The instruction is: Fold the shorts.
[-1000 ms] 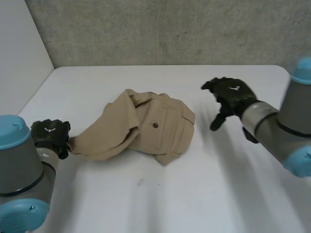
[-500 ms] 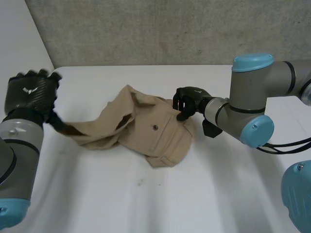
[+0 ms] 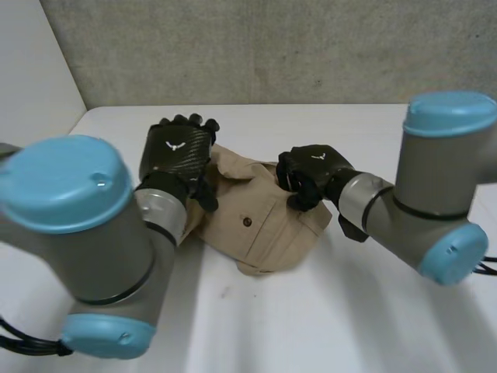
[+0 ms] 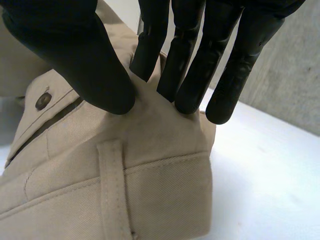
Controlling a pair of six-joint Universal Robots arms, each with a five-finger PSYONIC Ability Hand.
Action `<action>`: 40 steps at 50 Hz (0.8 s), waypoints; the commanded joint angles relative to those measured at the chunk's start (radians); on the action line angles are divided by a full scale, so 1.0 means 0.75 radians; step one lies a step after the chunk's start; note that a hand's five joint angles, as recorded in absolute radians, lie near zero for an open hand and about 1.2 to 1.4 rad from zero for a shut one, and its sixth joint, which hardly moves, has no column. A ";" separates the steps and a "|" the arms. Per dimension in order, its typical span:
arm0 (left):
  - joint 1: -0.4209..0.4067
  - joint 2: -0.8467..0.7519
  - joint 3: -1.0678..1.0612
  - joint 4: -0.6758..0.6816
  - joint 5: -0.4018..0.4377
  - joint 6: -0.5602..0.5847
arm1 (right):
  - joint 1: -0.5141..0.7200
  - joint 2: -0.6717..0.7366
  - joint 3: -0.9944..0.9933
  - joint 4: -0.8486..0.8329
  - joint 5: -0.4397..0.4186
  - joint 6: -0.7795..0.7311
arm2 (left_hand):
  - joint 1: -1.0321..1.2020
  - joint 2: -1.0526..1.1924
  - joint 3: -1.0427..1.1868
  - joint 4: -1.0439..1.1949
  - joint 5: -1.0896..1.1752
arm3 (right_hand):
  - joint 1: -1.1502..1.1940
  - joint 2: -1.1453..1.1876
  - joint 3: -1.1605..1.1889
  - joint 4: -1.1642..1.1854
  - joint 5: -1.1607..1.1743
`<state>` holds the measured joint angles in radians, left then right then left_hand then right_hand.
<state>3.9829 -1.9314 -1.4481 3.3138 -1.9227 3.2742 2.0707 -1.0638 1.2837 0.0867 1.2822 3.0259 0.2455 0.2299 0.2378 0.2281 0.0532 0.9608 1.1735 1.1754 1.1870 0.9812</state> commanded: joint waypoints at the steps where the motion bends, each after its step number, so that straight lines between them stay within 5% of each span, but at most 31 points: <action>1: 0.001 -0.165 0.125 -0.011 -0.175 -0.054 | 0.006 -0.095 0.203 -0.085 0.004 -0.060 | 0.012 0.033 0.022 0.035 0.036 | 0.581 0.297 0.295 0.279 0.321; 12: 0.073 -0.264 0.180 -0.052 -0.412 -0.048 | -0.002 -0.128 0.305 -0.116 0.011 -0.061 | 0.164 0.185 0.174 0.187 0.188 | 0.581 0.297 0.295 0.279 0.321; 15: 0.093 -0.249 0.139 -0.074 -0.408 -0.046 | -0.014 -0.152 0.317 -0.118 0.015 -0.050 | 0.648 0.669 0.659 0.672 0.672 | 0.581 0.297 0.295 0.279 0.321; 18: 0.091 -0.217 0.088 -0.084 -0.374 -0.048 | -0.022 -0.179 0.321 -0.116 0.023 -0.026 | 1.502 1.523 1.512 1.525 1.526 | -0.003 -0.286 -0.289 -0.304 -0.263; 20: 0.091 -0.178 0.064 -0.091 -0.341 -0.046 | -0.024 -0.203 0.319 -0.116 0.041 0.013 | 1.534 1.555 1.545 1.558 1.558 | -0.426 -0.709 -0.712 -0.727 -0.686; 25: 0.087 -0.039 -0.041 -0.097 -0.237 -0.044 | -0.024 -0.226 0.301 -0.108 0.080 0.176 | 1.534 1.555 1.545 1.558 1.558 | -0.838 -1.122 -1.124 -1.140 -1.098; 40: 0.091 0.223 -0.165 -0.168 -0.208 0.026 | -0.096 -0.095 0.115 0.132 0.060 0.426 | 1.534 1.555 1.545 1.558 1.558 | -1.048 -1.332 -1.334 -1.350 -1.308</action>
<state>4.0546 -1.8132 -1.5474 3.2127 -2.0756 3.2612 2.0048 -1.2106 1.4530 0.1126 1.3345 3.3007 1.1653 1.1947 1.1879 1.1975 0.9671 0.2108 0.2275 0.2196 0.2432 0.0753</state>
